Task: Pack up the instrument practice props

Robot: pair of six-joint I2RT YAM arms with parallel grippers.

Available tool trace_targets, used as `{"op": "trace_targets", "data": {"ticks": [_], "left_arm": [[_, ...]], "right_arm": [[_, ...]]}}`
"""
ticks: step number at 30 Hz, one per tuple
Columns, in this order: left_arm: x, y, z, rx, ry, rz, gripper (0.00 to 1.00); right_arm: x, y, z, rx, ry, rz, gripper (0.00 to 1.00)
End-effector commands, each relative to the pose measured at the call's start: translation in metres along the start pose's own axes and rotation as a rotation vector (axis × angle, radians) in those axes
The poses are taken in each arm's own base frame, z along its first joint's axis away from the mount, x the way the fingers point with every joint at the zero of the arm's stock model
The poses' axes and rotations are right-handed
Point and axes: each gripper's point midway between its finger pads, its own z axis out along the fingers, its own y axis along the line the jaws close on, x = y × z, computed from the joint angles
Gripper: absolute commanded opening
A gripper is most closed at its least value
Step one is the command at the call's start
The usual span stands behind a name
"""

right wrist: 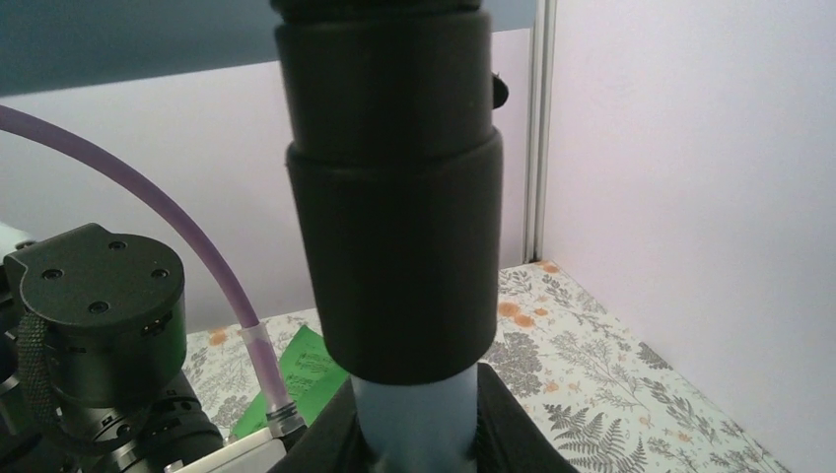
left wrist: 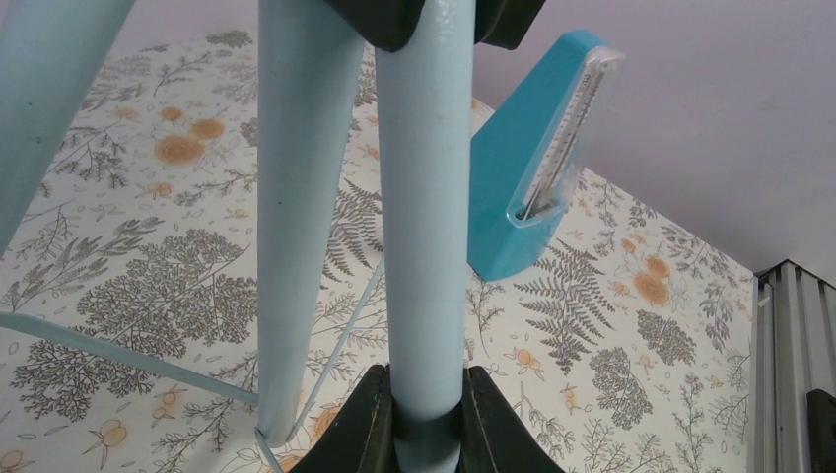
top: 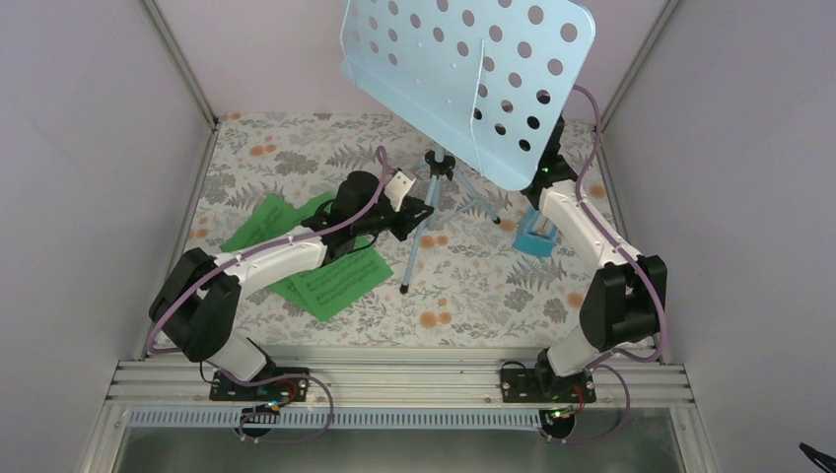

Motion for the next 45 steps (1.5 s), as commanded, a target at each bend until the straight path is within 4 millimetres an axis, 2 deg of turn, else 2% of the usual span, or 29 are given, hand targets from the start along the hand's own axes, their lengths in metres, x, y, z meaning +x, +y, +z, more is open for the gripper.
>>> {"op": "trace_targets", "data": {"ticks": [1,6,17,30,34,41,45], "left_arm": [[-0.016,0.001,0.002,-0.004,-0.042,0.034,0.02],[-0.030,-0.003,-0.002,-0.002,-0.080,0.049,0.02],[-0.088,-0.023,-0.029,0.025,-0.241,0.093,0.02],[-0.116,-0.040,-0.059,0.047,-0.358,0.105,0.02],[-0.112,-0.040,-0.057,0.052,-0.351,0.102,0.02],[-0.088,-0.038,-0.049,0.068,-0.293,0.089,0.04],[-0.076,-0.036,-0.050,0.054,-0.263,0.106,0.35]], "right_arm": [[-0.014,0.014,-0.002,-0.008,-0.025,0.005,0.04],[-0.013,0.023,-0.002,-0.013,-0.029,0.001,0.04],[-0.012,0.048,0.000,-0.016,-0.054,-0.005,0.04],[-0.010,0.071,0.000,-0.024,-0.075,0.005,0.04],[-0.015,0.078,0.000,-0.020,-0.087,-0.001,0.04],[-0.024,0.081,-0.006,0.048,-0.131,0.008,0.04],[-0.025,0.085,-0.013,0.077,-0.165,0.007,0.04]]}}
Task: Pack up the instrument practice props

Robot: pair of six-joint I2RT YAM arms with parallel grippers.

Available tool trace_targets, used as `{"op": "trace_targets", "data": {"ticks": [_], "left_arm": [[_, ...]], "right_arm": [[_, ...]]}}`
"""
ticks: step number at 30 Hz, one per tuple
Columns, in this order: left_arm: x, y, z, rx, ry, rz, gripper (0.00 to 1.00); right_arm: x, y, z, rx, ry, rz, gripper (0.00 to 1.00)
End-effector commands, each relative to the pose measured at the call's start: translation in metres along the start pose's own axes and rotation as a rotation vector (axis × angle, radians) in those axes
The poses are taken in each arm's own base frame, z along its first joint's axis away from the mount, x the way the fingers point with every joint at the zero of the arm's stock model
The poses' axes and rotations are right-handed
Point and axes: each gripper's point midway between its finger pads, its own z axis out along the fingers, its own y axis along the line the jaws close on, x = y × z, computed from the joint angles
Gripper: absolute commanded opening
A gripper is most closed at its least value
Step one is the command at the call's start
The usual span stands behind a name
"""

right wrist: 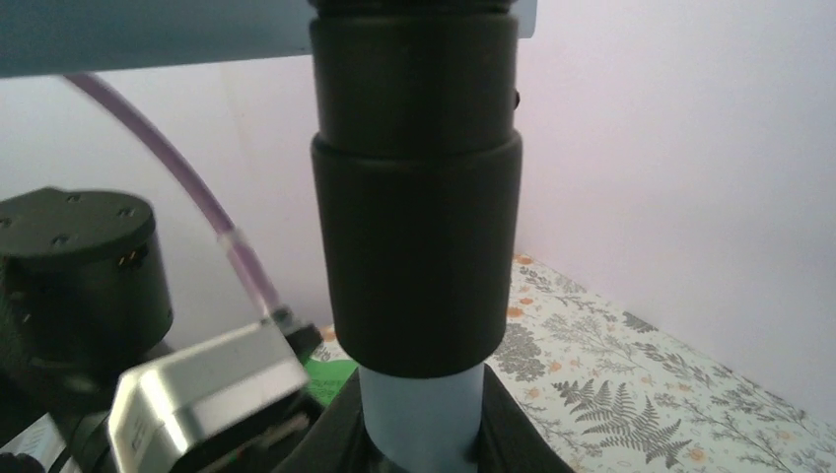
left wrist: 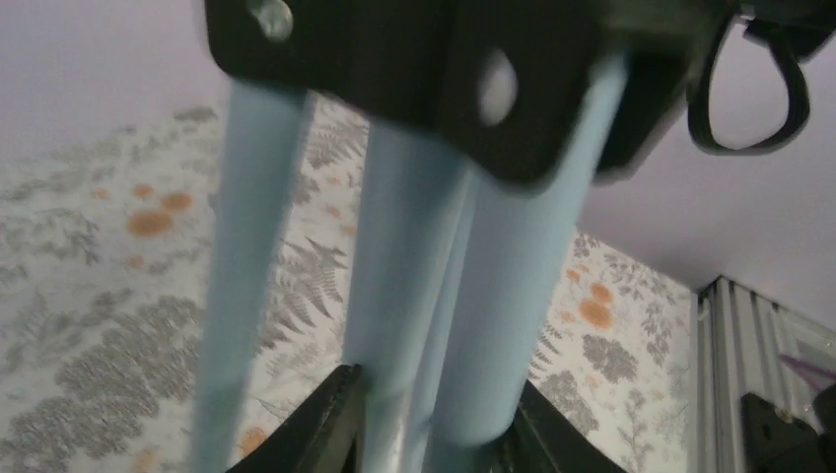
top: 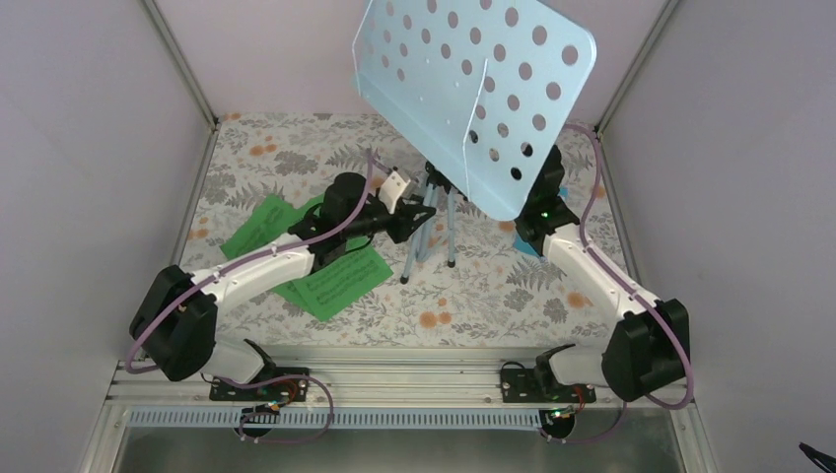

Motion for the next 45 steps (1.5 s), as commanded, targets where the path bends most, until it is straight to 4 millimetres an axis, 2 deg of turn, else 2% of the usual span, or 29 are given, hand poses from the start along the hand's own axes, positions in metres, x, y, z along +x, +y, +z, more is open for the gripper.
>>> {"op": "trace_targets", "data": {"ticks": [1,6,10,12,16,22,28,35,38,42,45], "left_arm": [[-0.053,-0.001,-0.022,-0.043,-0.191,0.061,0.42],[-0.039,0.008,-0.028,-0.097,-0.188,0.103,0.76],[-0.031,0.008,-0.027,-0.095,-0.208,0.149,0.96],[-0.030,0.005,-0.024,-0.069,-0.218,0.172,1.00],[-0.033,-0.005,-0.016,-0.008,-0.240,0.232,1.00],[-0.040,0.002,0.000,-0.008,-0.250,0.252,1.00],[-0.049,-0.002,0.008,0.015,-0.318,0.229,1.00],[-0.045,-0.005,0.022,-0.001,-0.344,0.201,0.99],[-0.044,0.000,0.024,-0.034,-0.342,0.185,0.90],[-0.041,0.001,0.022,-0.047,-0.330,0.188,0.70],[-0.040,0.000,0.022,-0.045,-0.314,0.192,0.59]], "right_arm": [[-0.036,0.044,-0.011,-0.096,-0.115,-0.068,0.04],[-0.037,0.045,-0.014,-0.084,-0.124,-0.069,0.04],[-0.040,0.046,-0.016,-0.082,-0.136,-0.068,0.04],[-0.041,0.046,-0.016,-0.079,-0.139,-0.068,0.04],[-0.041,0.045,-0.017,-0.071,-0.142,-0.066,0.04],[-0.038,0.047,-0.019,-0.074,-0.159,-0.051,0.04],[-0.036,0.044,-0.021,-0.053,-0.179,-0.047,0.04],[-0.042,0.042,-0.025,-0.023,-0.217,-0.053,0.04],[-0.044,0.042,-0.027,-0.010,-0.236,-0.053,0.04],[-0.045,0.044,-0.031,-0.009,-0.255,-0.043,0.04],[-0.047,0.044,-0.033,0.000,-0.275,-0.039,0.04]]}}
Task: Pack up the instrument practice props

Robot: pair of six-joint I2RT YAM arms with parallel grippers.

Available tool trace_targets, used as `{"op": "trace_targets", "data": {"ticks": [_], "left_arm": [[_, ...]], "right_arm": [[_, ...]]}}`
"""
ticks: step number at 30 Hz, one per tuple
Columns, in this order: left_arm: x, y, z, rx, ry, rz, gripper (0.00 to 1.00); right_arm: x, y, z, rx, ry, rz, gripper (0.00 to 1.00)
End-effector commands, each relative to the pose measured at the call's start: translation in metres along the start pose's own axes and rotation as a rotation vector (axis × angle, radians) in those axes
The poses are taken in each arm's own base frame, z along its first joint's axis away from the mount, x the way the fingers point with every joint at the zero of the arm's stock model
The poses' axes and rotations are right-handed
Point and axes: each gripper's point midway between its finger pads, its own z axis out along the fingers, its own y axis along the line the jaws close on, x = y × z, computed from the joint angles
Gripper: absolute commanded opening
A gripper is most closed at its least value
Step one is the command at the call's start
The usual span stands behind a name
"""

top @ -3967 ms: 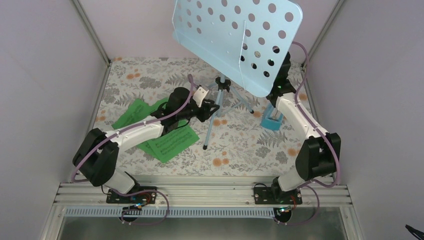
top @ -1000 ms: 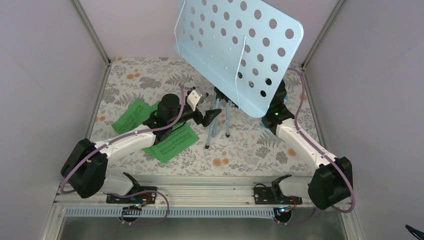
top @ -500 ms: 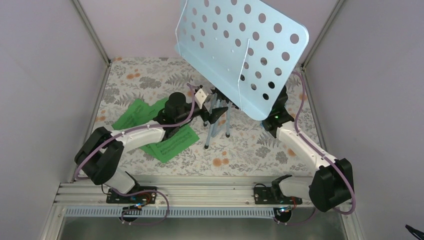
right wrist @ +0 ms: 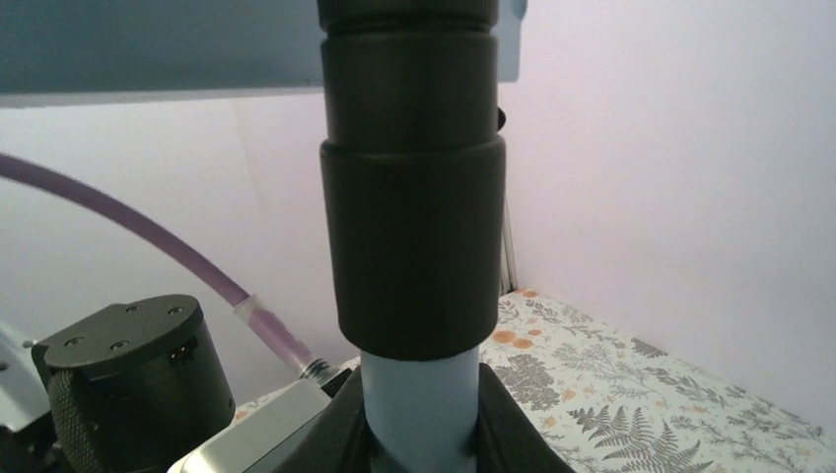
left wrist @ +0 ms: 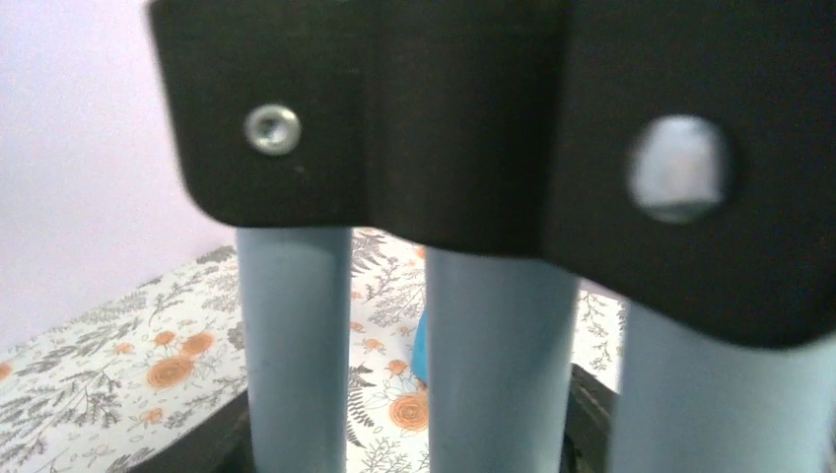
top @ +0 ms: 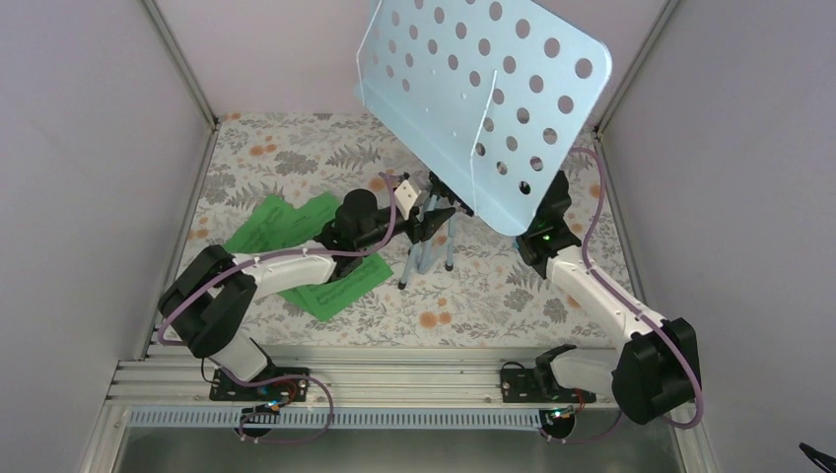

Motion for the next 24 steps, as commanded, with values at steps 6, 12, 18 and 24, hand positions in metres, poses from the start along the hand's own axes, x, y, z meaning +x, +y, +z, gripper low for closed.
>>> {"op": "trace_targets", "data": {"ticks": [6,12,18,24], "left_arm": [[-0.029,-0.001,-0.004,-0.015,-0.054,0.019,0.44],[-0.038,-0.008,-0.009,-0.008,-0.067,0.009,0.72],[-0.026,-0.012,-0.007,0.012,-0.036,-0.005,0.83],[-0.017,-0.021,-0.002,0.039,-0.021,-0.026,0.88]], "right_arm": [[-0.065,0.026,-0.009,-0.032,-0.197,-0.055,0.04],[-0.075,0.029,-0.013,-0.025,-0.243,-0.053,0.04],[-0.077,0.031,-0.018,-0.013,-0.284,-0.027,0.04],[-0.080,0.028,-0.021,0.016,-0.322,-0.011,0.04]]}}
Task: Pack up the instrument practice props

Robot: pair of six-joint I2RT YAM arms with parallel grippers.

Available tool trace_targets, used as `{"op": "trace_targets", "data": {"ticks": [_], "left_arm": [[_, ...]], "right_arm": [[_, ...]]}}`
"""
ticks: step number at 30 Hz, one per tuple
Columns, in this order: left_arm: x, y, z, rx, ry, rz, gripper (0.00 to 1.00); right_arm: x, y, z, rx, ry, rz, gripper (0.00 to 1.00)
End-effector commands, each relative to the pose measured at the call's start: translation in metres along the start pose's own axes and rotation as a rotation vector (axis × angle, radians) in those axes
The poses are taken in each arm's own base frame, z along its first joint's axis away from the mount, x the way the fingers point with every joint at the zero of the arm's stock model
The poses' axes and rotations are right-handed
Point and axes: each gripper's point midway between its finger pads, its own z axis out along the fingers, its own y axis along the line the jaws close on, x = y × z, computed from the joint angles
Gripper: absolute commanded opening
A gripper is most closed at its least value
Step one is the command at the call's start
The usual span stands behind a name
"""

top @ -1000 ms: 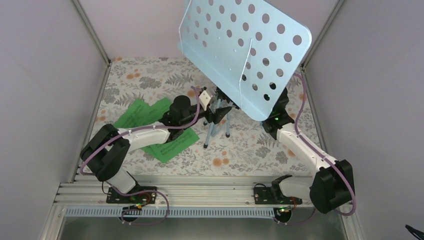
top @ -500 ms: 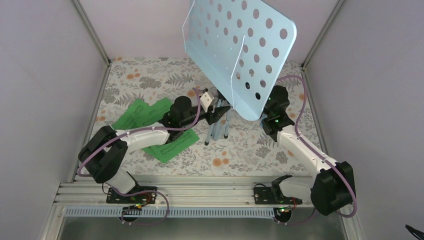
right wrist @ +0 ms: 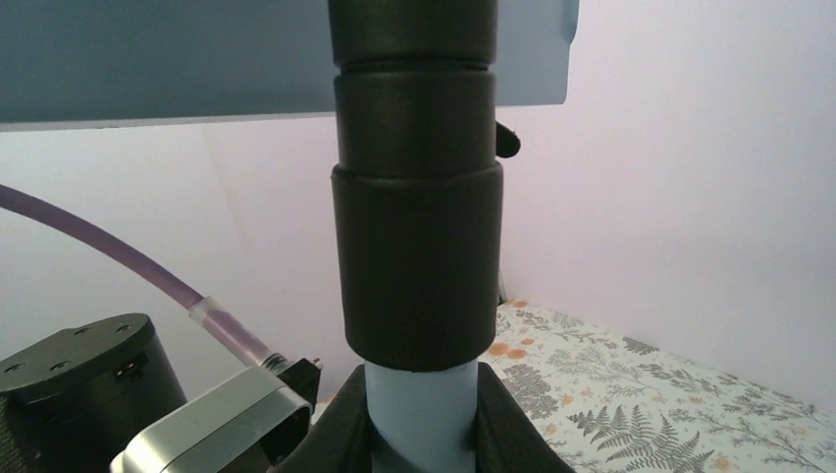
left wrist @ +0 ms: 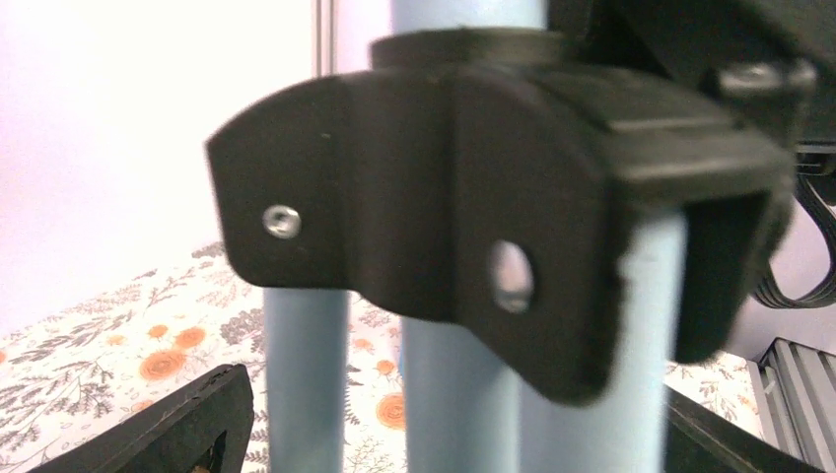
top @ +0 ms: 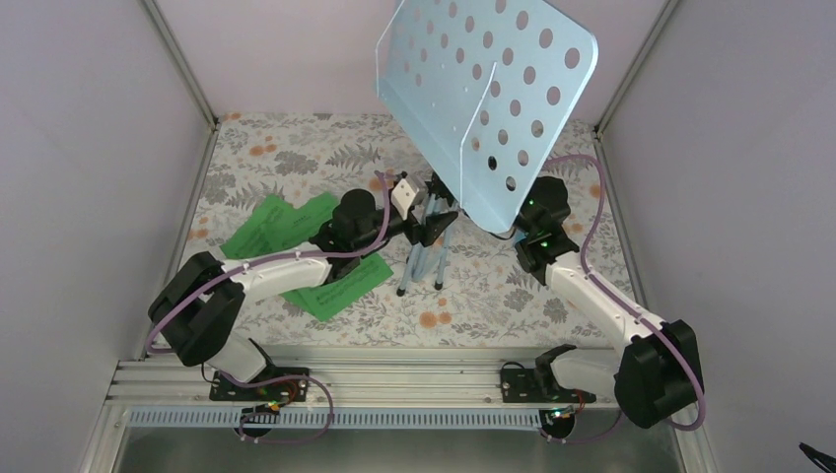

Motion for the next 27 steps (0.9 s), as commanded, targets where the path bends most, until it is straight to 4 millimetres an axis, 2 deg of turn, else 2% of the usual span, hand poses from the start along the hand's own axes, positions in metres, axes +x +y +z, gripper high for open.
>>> {"op": "trace_targets", "data": {"ticks": [1,5,8,18,21,23,24,27], "left_arm": [[-0.004,-0.010,0.005,0.030,-0.022,-0.004,0.89],[0.001,-0.008,0.007,0.016,-0.008,0.004,0.91],[0.010,-0.009,0.011,0.018,0.024,0.008,0.88],[0.016,-0.008,0.012,-0.007,0.041,0.004,0.51],[0.015,-0.008,0.011,-0.010,0.040,0.001,0.46],[0.014,-0.009,0.010,-0.008,0.039,0.000,0.46],[0.014,-0.010,0.009,-0.004,0.040,-0.002,0.50],[0.013,-0.014,0.006,0.013,0.039,-0.007,0.72]], "right_arm": [[-0.077,0.036,-0.014,-0.052,-0.271,-0.084,0.04],[-0.082,0.033,-0.016,-0.025,-0.297,-0.087,0.04],[-0.083,0.033,-0.015,-0.023,-0.298,-0.090,0.04],[-0.082,0.031,-0.019,-0.007,-0.309,-0.089,0.04],[-0.081,0.029,-0.019,0.000,-0.309,-0.092,0.04],[-0.082,0.029,-0.019,0.001,-0.312,-0.094,0.04],[-0.082,0.030,-0.019,-0.001,-0.313,-0.095,0.04],[-0.082,0.032,-0.020,-0.010,-0.313,-0.096,0.04]]}}
